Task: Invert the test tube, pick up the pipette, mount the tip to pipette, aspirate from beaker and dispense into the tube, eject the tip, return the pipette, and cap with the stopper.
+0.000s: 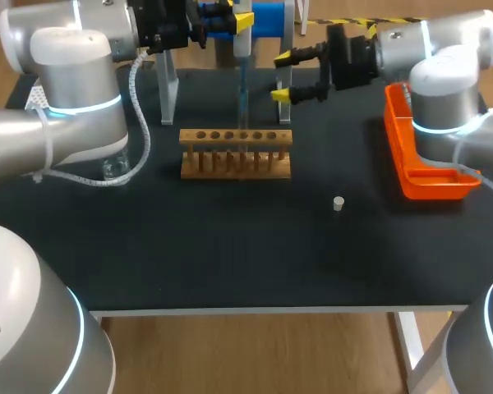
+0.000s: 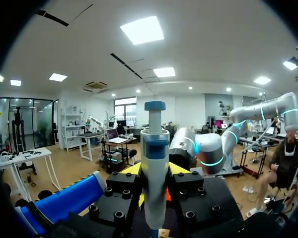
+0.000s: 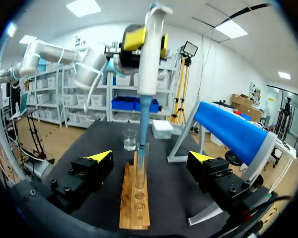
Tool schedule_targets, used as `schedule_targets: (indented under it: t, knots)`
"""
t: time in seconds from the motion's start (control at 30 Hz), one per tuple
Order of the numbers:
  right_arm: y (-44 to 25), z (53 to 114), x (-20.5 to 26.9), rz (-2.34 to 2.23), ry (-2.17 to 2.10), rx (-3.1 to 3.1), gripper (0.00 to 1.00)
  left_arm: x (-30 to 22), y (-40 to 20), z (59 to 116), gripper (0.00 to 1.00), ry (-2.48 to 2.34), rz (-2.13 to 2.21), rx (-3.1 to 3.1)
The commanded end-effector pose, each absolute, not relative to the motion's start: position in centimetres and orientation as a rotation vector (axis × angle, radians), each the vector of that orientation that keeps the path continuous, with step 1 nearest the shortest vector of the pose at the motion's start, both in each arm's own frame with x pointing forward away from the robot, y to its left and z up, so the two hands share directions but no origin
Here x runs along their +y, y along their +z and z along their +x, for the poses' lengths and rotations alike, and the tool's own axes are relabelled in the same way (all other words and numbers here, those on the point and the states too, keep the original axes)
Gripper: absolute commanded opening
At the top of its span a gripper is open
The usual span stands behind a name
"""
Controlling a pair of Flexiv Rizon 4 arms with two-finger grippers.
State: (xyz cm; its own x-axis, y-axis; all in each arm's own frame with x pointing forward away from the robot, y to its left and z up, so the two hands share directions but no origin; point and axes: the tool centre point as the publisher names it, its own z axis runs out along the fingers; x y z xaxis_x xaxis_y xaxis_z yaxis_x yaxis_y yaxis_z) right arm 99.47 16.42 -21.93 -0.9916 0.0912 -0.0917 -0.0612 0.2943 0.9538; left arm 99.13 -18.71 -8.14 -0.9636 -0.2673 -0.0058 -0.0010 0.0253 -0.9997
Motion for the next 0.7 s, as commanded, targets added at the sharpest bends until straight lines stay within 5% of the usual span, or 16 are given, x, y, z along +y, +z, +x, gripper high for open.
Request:
schedule_targets:
  t: [0.03,0.7]
  knots:
    - [-19.2,98.2,14.5,0.045,1.804,2.402,1.00,-18.7,-8.1,99.1,0.00,-2.049,-0.282,2.101]
    - [-6.8,97.4,13.6,0.117,1.888,2.237,0.99,-18.7,-8.1,99.1,0.00,-2.049,-0.282,2.101]
